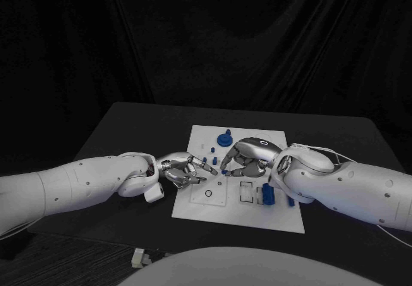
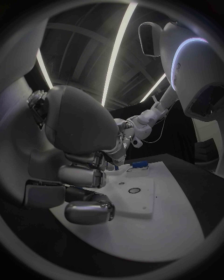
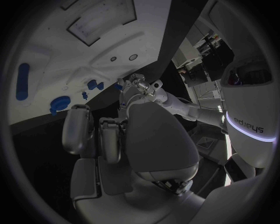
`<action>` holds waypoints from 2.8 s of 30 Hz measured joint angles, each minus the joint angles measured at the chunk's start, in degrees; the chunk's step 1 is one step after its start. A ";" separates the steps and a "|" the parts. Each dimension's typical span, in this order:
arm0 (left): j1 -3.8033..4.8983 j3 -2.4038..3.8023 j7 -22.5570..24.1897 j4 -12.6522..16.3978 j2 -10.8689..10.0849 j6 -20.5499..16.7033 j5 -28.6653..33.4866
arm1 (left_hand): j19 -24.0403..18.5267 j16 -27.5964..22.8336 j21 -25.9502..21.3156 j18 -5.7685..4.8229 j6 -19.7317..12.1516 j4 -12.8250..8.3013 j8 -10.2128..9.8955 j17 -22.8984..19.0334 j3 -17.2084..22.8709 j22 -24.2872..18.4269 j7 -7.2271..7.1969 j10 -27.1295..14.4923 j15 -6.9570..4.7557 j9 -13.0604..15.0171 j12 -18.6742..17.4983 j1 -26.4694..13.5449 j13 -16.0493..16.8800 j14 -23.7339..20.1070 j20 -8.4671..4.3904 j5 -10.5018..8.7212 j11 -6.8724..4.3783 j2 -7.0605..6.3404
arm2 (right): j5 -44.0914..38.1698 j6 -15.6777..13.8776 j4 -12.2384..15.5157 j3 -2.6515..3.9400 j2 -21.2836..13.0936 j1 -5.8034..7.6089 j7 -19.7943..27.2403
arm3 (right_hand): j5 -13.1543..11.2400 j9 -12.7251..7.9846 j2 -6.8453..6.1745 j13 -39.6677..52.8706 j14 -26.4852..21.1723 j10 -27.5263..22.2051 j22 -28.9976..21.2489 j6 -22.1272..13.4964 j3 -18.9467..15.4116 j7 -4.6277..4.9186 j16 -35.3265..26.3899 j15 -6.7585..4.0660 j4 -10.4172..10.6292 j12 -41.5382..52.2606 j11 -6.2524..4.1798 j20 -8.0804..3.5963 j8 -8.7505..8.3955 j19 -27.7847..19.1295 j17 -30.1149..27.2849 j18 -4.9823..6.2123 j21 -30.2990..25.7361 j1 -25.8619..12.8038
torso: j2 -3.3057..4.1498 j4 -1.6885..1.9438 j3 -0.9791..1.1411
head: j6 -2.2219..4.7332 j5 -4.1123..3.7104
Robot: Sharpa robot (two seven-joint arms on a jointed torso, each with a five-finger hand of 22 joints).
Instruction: Assemble the parts on the task board
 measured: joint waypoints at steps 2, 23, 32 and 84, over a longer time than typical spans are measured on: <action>0.00 0.00 0.00 0.02 0.02 -0.17 0.00 | 0.00 0.00 0.00 0.00 0.00 -0.23 0.00 0.00 -0.10 0.00 0.00 0.00 0.00 0.04 0.00 -0.13 0.00 0.00 0.00 -1.78 0.00 -0.13 | 1.16 0.14 0.09 0.00 0.03 0.00 0.35 | 0.00 0.00 0.00 0.00 0.00 0.00 0.00 0.00 0.00 0.00 0.00 0.00 0.00 0.00 0.00 0.00 0.00 0.00 0.00 0.00 0.00 0.00 | 0.01 0.00 0.00 | 0.00 0.08; -0.03 0.00 1.36 0.74 0.03 -2.60 0.00 | -0.24 0.00 -1.10 -0.01 0.79 -2.17 0.23 -0.01 -6.04 0.00 -0.41 -0.09 0.09 0.29 -1.10 0.85 0.00 -0.08 0.24 -21.59 -0.08 -1.39 | 7.65 2.49 0.55 0.00 -0.02 0.01 1.57 | 0.24 -0.15 0.00 0.00 -0.05 0.17 -0.01 -0.21 0.00 0.21 0.00 0.37 0.00 0.00 0.16 0.21 -0.33 -0.21 0.00 0.00 0.00 0.00 | 0.01 0.00 0.01 | 0.00 0.24; -0.06 0.00 2.71 0.89 0.08 -3.05 0.00 | 0.12 0.00 -1.39 -0.03 0.61 -2.95 0.23 -0.01 -6.82 0.00 -2.25 -0.01 -0.92 0.29 -1.10 2.10 0.00 -0.10 -0.54 -21.50 -1.24 -1.13 | 9.14 3.20 0.55 0.00 0.28 0.01 1.66 | 0.24 -0.23 0.00 0.00 -0.05 -0.04 -0.02 -0.21 0.00 0.21 0.00 0.37 0.00 0.00 0.37 0.21 -0.33 -0.22 0.00 0.00 -0.33 0.00 | 0.01 0.00 0.00 | 0.00 0.43; -0.31 0.01 3.25 0.60 1.55 -1.91 0.00 | 0.02 0.00 -1.77 -0.03 11.14 -3.26 3.83 -0.02 -8.07 0.00 -4.67 -0.09 -2.15 1.66 -1.09 3.34 0.04 -0.10 -2.06 -21.55 -2.40 -0.41 | 10.28 5.43 0.43 0.00 1.58 0.01 2.17 | 0.42 -0.53 0.00 -0.01 0.05 -0.04 0.01 -0.20 0.40 0.62 0.00 0.87 -0.39 0.00 0.78 0.62 -0.54 -0.62 0.03 0.00 -0.95 0.01 | 0.01 -0.01 0.00 | 0.00 0.91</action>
